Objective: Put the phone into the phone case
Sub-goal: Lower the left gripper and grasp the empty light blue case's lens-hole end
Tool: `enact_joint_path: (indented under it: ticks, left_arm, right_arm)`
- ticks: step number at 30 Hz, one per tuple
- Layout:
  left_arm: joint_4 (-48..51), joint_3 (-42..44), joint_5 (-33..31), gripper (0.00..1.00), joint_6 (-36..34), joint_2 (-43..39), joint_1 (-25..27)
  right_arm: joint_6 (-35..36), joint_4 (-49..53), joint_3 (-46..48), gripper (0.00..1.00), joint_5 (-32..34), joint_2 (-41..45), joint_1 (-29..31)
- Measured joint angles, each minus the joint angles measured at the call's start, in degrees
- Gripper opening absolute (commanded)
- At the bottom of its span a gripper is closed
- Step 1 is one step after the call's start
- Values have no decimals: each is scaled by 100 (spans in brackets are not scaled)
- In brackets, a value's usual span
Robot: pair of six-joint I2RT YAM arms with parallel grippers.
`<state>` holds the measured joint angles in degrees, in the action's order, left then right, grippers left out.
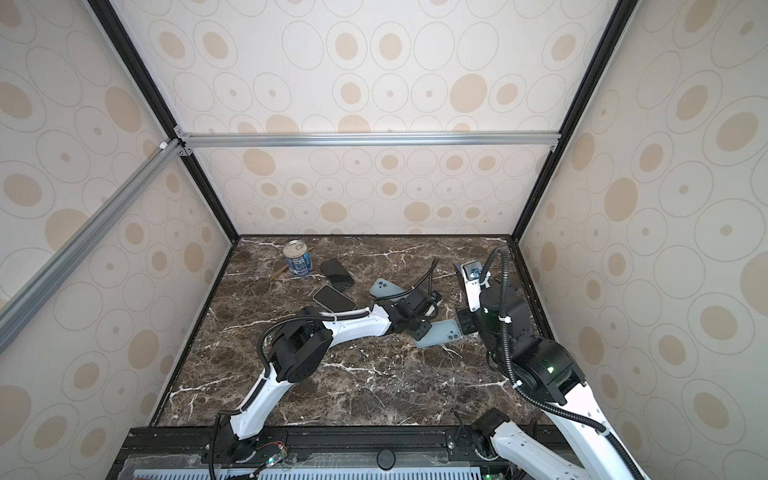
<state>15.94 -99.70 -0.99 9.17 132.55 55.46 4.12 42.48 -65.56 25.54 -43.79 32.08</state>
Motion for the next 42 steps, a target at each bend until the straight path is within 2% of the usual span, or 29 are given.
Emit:
enact_joint_path:
  ticks: [3, 6, 9, 15, 19, 22, 25, 31, 35, 42]
  left_arm:
    - [-42, 573, -83, 9, 232, -374, 4]
    - [13, 1322, -76, 13, 608, -885, 4]
    - [52, 2044, 197, 16, 1069, -1403, 2]
    - [-612, 4002, 1453, 28, 2103, -2721, 76]
    - [-1193, 4721, 2334, 35, 2695, -3132, 166]
    - [-1296, 4811, 2820, 37, 2863, -3171, 181]
    - [-857, 4319, 2739, 42, 2579, -3060, 160]
    - [-173, 2446, 1591, 50, 1025, -2450, 7]
    - [-205, 2011, 1217, 51, -42, -2109, -157]
    - [192, 1272, 1182, 51, -1141, -1097, -468]
  right_arm:
    - [2, 0, -9, 0, -7, -31, -2]
    - [2, 0, -76, 0, -24, -142, 0]
    - [2, -17, -140, 0, -70, -280, -2]
    - [-74, -90, -140, 0, -260, -553, 0]
    - [-221, -144, -155, 0, -402, -739, 0]
    - [-343, -142, -179, 0, -492, -848, 0]
    - [-457, -122, -179, 0, -542, -852, 0]
    - [-588, -105, -177, 0, -549, -636, -2]
    - [-610, -20, -177, 0, -481, -417, 0]
    - [-514, 109, -208, 0, -450, -155, 0]
